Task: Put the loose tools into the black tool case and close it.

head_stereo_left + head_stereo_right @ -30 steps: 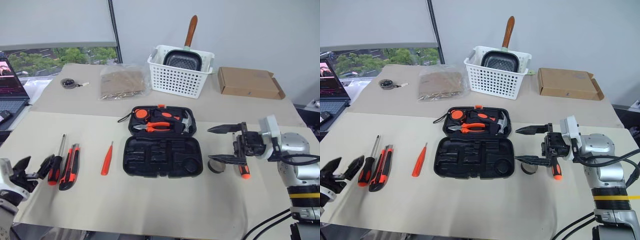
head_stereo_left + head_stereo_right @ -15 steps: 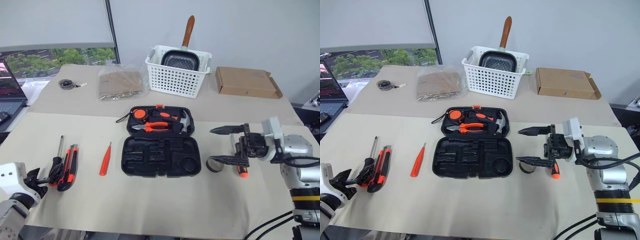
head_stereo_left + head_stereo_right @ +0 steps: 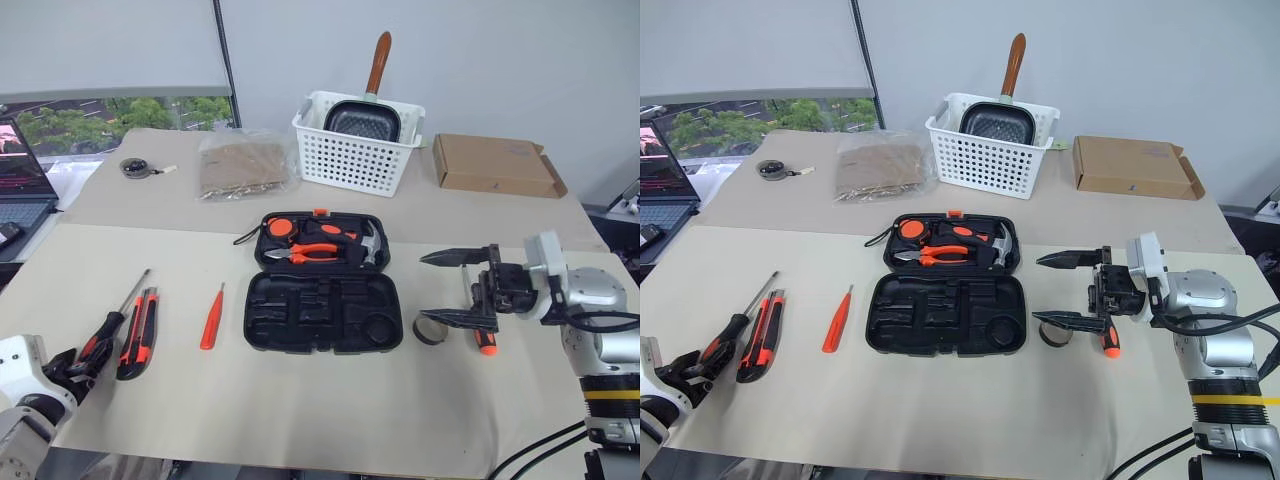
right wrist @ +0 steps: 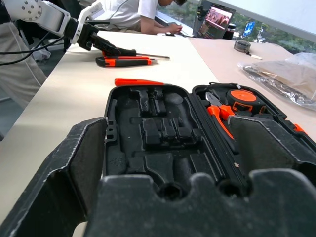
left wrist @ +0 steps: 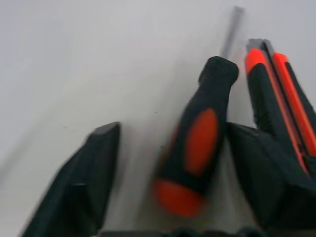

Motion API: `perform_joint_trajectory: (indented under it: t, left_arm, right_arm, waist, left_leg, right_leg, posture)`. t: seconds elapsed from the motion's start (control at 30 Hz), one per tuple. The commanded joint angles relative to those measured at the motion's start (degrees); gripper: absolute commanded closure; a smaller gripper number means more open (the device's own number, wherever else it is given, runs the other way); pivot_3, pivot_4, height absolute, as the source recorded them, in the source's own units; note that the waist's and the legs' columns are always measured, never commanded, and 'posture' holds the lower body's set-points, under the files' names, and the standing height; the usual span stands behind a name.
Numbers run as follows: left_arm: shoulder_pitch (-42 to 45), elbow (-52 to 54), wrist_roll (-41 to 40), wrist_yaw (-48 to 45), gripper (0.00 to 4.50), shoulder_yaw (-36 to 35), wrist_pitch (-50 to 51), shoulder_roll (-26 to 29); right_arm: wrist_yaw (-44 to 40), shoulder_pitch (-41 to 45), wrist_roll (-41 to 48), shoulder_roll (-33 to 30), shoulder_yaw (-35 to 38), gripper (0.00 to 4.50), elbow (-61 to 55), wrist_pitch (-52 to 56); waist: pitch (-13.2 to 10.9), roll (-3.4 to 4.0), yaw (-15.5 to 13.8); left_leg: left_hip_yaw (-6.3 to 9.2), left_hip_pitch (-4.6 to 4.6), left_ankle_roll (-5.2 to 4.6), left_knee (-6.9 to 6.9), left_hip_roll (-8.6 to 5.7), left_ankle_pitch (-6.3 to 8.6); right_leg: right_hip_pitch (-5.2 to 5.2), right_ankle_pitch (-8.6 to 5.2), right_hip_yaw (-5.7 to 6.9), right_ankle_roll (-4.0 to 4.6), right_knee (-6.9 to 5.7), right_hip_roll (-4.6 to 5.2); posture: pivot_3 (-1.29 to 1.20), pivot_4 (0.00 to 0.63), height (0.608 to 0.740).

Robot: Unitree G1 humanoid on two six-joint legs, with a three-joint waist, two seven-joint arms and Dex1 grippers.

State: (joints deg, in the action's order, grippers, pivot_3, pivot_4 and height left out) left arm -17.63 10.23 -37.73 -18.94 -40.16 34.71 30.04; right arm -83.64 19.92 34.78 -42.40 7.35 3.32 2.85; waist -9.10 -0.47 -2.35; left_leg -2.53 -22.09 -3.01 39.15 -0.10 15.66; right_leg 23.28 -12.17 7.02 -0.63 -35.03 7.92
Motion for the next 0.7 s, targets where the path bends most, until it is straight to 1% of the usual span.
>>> perform_joint_trajectory:
  t: [0.03,0.07,0.13,0.17,0.33,0.47,0.53,0.63,0.7]
  left_arm:
    - [0.22,-1.12,1.04,-1.28,2.48,-0.12,-0.87,0.85]
    - [0.30,-1.30,1.20,-1.51,2.72,-0.17,-0.99,0.89]
    - [0.48,-2.01,1.50,-1.96,3.43,-0.42,-1.36,1.02]
    - [0.46,-2.37,1.69,-2.23,3.56,-0.53,-1.62,1.12]
    - [0.89,-3.50,2.06,-3.52,3.59,-1.64,-3.97,0.86]
    - [2.40,-3.97,0.83,-5.00,3.59,-3.28,-7.10,0.61]
    - [3.61,-4.21,-2.09,-7.34,3.59,-4.85,-8.34,0.09]
    - [4.82,-4.46,-3.30,-11.06,3.59,-5.48,-10.73,0.82]
    - [5.41,-1.59,-5.62,-15.83,3.59,-4.74,-10.69,2.45]
  right_arm:
    - [0.26,0.77,0.64,-0.87,1.94,0.00,-1.61,0.14]
    - [0.29,0.66,0.65,-0.90,2.02,0.00,-1.66,0.11]
    - [0.47,0.34,0.64,-0.84,2.21,0.00,-1.80,-0.03]
    - [0.65,0.17,0.63,-0.77,2.27,0.00,-1.97,-0.02]
    - [1.28,-0.32,0.79,-0.24,2.38,0.00,-2.54,-0.20]
    - [2.30,-0.16,1.66,0.61,2.64,0.00,-2.99,0.24]
    - [2.69,-0.02,1.89,0.84,2.65,0.00,-3.30,0.41]
    - [3.21,0.09,2.22,1.04,2.82,0.00,-3.65,0.80]
    - [3.51,-0.04,2.50,1.00,3.15,0.00,-3.99,1.14]
  waist:
    - [0.00,0.00,0.00]
    - [0.00,0.00,-0.02]
    - [0.00,0.00,-0.07]
    - [0.00,0.00,-0.09]
    - [0.00,0.01,-0.05]
    - [0.00,-0.02,-0.01]
    - [-0.01,-0.04,-0.01]
    - [-0.01,-0.05,-0.08]
    - [-0.01,-0.05,-0.02]
  left_leg:
    - [0.00,0.00,0.00,0.00,0.00,0.00]
    - [0.00,0.00,0.00,0.00,-0.01,0.00]
    - [0.00,-0.01,0.00,0.00,-0.01,0.00]
    - [0.00,0.00,0.00,0.00,0.00,0.00]
    - [0.00,0.00,0.01,0.00,0.01,0.00]
    - [0.00,-0.02,0.01,0.00,0.03,0.00]
    - [0.00,-0.06,0.01,0.00,0.03,0.00]
    - [0.00,-0.12,0.01,0.00,0.02,0.00]
    - [-0.01,-0.13,0.01,0.00,0.00,0.00]
  right_leg:
    - [0.00,0.00,0.00,0.00,0.00,0.02]
    - [0.00,0.00,0.00,0.00,0.01,0.03]
    - [0.00,0.00,0.00,0.00,0.01,0.03]
    - [0.00,0.00,0.00,0.00,0.00,0.03]
    - [0.02,0.00,0.01,0.00,-0.02,0.03]
    - [0.05,0.00,0.01,0.01,-0.01,0.03]
    - [0.08,0.01,0.01,0.01,0.00,0.03]
    - [0.11,0.07,0.02,0.12,0.02,0.04]
    - [0.10,0.13,0.02,0.22,0.03,0.04]
  posture:
    - [0.00,0.150,0.700]
    - [0.00,0.150,0.700]
    - [0.00,0.150,0.700]
    - [0.00,0.150,0.700]
    - [0.00,0.150,0.700]
    - [0.00,0.150,0.700]
    - [0.00,0.150,0.700]
    - [0.00,0.150,0.700]
    - [0.00,0.150,0.700]
